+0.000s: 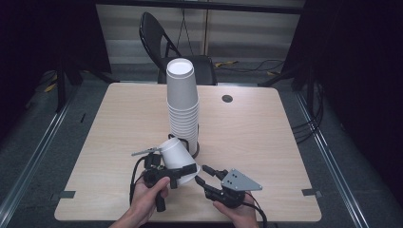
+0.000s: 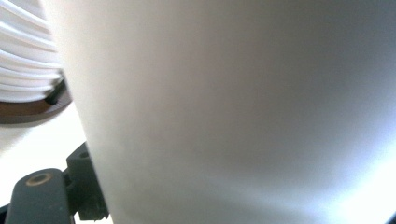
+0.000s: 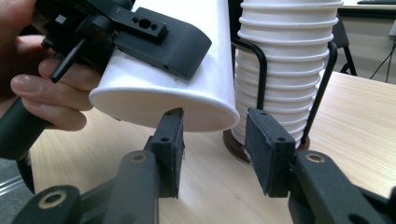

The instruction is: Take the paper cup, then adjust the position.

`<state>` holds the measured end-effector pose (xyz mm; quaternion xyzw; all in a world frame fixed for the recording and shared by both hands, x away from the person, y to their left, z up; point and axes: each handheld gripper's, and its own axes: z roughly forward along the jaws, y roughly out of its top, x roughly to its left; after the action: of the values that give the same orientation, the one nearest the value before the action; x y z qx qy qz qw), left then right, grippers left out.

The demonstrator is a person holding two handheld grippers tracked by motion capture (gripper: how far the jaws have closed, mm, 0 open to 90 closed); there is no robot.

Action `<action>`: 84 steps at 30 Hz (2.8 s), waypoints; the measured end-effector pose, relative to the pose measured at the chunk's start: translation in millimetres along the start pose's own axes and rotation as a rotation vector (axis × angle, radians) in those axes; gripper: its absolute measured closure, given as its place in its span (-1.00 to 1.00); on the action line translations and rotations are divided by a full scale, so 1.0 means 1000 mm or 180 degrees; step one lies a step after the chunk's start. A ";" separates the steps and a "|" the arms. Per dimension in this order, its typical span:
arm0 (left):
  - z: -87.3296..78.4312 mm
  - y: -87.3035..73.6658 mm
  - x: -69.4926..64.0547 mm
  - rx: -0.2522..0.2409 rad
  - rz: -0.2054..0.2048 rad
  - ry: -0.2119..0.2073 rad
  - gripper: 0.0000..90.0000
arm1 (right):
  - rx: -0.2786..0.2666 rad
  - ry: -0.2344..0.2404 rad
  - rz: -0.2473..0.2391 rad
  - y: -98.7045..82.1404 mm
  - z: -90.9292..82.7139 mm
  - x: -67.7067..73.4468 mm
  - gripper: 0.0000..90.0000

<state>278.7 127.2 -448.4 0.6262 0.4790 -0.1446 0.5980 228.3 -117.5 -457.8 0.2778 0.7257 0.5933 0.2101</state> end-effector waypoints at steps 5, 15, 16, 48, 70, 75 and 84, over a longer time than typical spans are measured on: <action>0.001 -0.001 -0.001 0.0010 -0.0016 -0.0012 -0.71 | -0.0028 -0.0011 -0.0032 0.004 0.005 -0.002 0.33; 0.004 -0.005 0.000 0.0056 -0.0138 -0.0075 -0.72 | -0.0072 -0.0001 -0.0095 0.002 0.029 -0.001 0.39; 0.004 -0.005 0.000 0.0059 -0.0147 -0.0093 -0.72 | -0.0069 0.0001 -0.0123 0.002 0.030 -0.001 0.39; 0.010 -0.001 0.002 -0.0050 0.0014 -0.0199 -0.88 | -0.0175 -0.0158 -0.0125 -0.002 0.022 -0.001 0.92; -0.011 0.019 0.006 -0.0372 0.0346 0.0046 -0.66 | 0.0110 -0.0013 -0.0077 0.000 0.005 -0.008 0.92; -0.015 0.022 0.006 -0.0428 0.0569 0.0164 -0.66 | 0.0189 -0.0097 -0.0006 -0.002 -0.003 -0.015 0.91; -0.015 0.020 0.000 -0.0391 0.1019 0.0340 -0.66 | 0.0418 -0.0126 0.0189 -0.002 -0.009 -0.029 0.91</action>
<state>288.6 143.7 -433.1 0.6635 0.4121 0.0154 0.6242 244.2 -143.5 -458.2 0.3241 0.7501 0.5448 0.1881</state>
